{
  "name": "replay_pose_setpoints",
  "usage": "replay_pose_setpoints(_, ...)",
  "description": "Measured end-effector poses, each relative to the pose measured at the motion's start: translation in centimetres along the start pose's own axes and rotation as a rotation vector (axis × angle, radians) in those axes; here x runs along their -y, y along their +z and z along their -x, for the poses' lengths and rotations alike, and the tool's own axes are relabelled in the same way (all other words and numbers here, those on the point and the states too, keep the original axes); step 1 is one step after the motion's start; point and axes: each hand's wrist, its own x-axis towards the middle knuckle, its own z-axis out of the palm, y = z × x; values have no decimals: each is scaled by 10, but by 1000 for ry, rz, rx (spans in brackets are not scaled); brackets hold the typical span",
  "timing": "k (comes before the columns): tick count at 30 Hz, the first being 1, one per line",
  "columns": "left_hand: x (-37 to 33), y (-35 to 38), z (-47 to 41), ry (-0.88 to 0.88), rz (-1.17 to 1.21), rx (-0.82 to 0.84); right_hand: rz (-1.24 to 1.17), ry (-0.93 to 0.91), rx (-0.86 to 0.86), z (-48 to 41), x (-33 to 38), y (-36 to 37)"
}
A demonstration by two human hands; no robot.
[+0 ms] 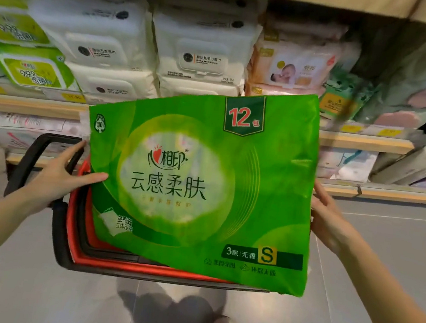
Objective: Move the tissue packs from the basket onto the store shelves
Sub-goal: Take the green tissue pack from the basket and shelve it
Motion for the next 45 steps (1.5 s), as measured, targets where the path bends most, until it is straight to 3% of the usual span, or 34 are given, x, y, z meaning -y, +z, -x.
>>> replay_pose_setpoints(10,-9,0,21,2,38,152,77,46,24,29,12,8)
replay_pose_setpoints(14,-21,3,36,45,-133,20,111,46,-10,49,28,19)
replay_pose_setpoints(20,-39,29,56,3,124,-23,163,-56,-43,79,57,46)
replay_pose_setpoints(25,-43,38,55,-80,192,-34,302,-200,-4,104,65,71)
replay_pose_setpoints(38,-29,38,27,-36,49,-7,786,-530,-123,85,32,84)
replay_pose_setpoints(45,-31,43,30,4,137,-40,821,-565,-99,81,33,83)
